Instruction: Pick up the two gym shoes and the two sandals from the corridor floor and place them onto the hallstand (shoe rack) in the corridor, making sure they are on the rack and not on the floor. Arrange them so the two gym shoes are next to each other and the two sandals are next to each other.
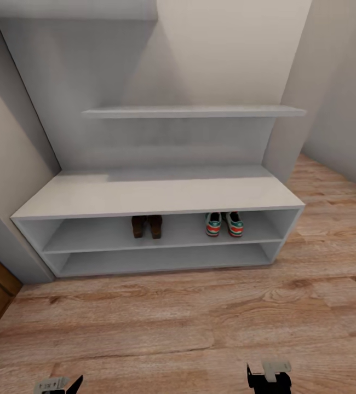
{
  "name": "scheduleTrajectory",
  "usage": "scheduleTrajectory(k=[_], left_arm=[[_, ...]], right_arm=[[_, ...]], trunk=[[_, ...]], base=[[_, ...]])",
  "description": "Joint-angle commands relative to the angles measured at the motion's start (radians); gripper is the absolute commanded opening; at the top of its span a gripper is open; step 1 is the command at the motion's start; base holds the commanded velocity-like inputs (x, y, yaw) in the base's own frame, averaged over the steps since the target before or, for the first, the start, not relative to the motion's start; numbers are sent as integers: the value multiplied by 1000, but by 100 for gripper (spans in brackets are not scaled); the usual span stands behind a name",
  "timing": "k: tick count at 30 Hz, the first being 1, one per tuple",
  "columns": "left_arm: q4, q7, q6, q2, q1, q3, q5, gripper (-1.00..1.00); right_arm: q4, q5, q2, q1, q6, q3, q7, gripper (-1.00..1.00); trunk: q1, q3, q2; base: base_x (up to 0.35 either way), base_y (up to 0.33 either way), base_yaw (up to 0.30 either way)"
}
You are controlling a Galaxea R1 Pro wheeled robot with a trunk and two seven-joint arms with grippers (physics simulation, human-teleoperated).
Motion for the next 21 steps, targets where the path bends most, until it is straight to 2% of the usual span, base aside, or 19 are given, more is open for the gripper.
scheduleTrajectory(k=[1, 4, 11, 17, 21], left_arm=[[2, -7, 2, 0, -1, 3, 8, 100], [3, -2, 1, 0, -1, 3, 7, 100], [4, 2, 1, -2, 0, 1, 3, 100], [4, 2, 1, -1, 0, 2, 3, 100], [4, 2, 1, 1, -1, 2, 5, 100]], right_arm=[[0, -9, 0, 3, -2, 9, -2, 100], [0, -9, 0, 14, -2, 9, -2, 100], [0, -9, 0, 45, -2, 9, -2, 100], [0, -9, 0, 50, -2, 9, -2, 100], [0, -9, 0, 50, -2, 9, -2, 100]], trunk=[[-4, 2, 7], [-16, 12, 28], [-16, 12, 28], [-16, 12, 28], [-31, 24, 56]], base=[[0, 0, 0], [0, 0, 0], [0, 0, 0], [0, 0, 0], [0, 0, 0]])
